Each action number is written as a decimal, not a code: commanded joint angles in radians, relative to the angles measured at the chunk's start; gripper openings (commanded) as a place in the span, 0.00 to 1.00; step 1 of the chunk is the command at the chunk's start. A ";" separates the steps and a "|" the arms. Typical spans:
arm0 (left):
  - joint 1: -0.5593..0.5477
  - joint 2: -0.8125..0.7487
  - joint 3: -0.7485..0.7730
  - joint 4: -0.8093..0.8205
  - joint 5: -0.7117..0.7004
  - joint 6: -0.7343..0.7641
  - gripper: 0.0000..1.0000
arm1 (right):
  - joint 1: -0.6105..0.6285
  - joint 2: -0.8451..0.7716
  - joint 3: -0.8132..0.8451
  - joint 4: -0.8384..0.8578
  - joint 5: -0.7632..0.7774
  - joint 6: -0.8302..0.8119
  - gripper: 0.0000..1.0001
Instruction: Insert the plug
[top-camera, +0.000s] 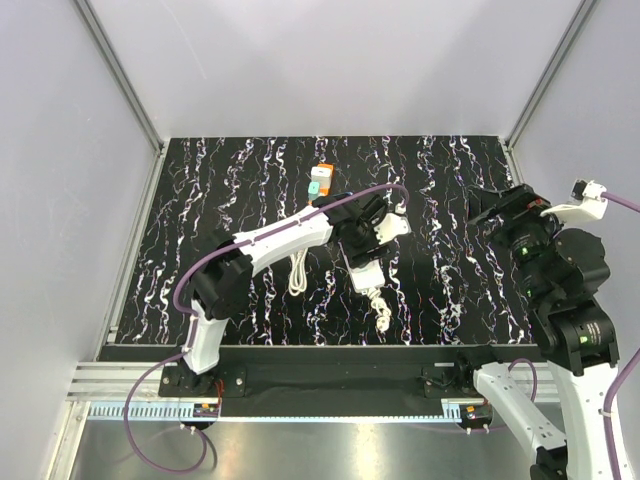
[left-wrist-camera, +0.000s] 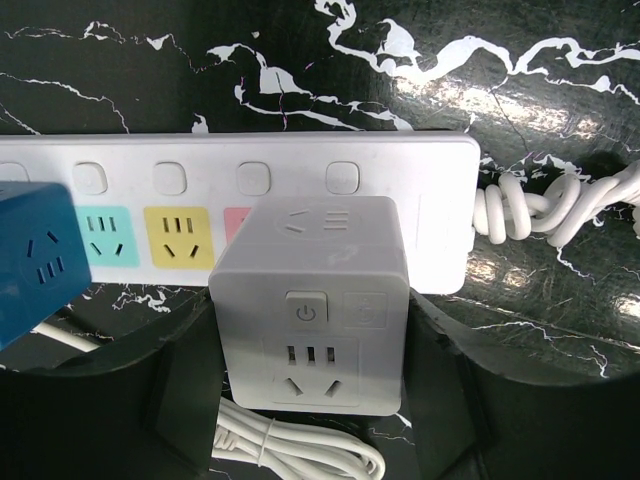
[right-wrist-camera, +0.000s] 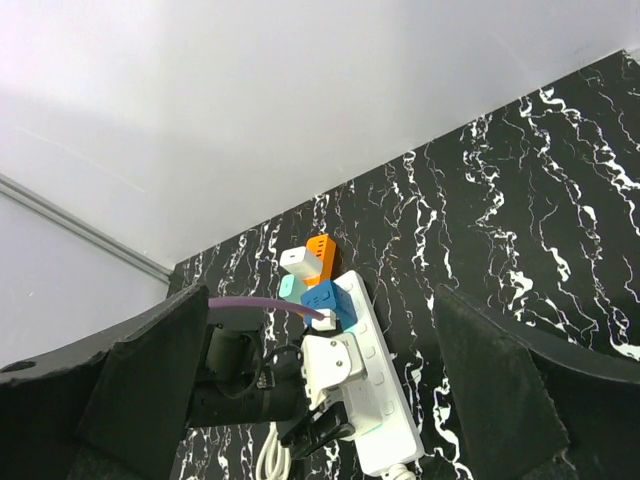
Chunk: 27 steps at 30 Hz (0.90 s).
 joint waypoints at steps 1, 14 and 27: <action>-0.002 0.010 0.032 0.020 0.014 0.004 0.00 | -0.002 0.016 0.005 -0.017 0.015 -0.015 1.00; -0.008 -0.033 0.017 -0.005 0.039 -0.011 0.00 | -0.002 0.033 -0.008 -0.017 -0.008 -0.008 1.00; -0.022 -0.026 0.071 -0.060 0.050 -0.010 0.00 | -0.002 0.034 -0.008 -0.016 0.003 -0.024 1.00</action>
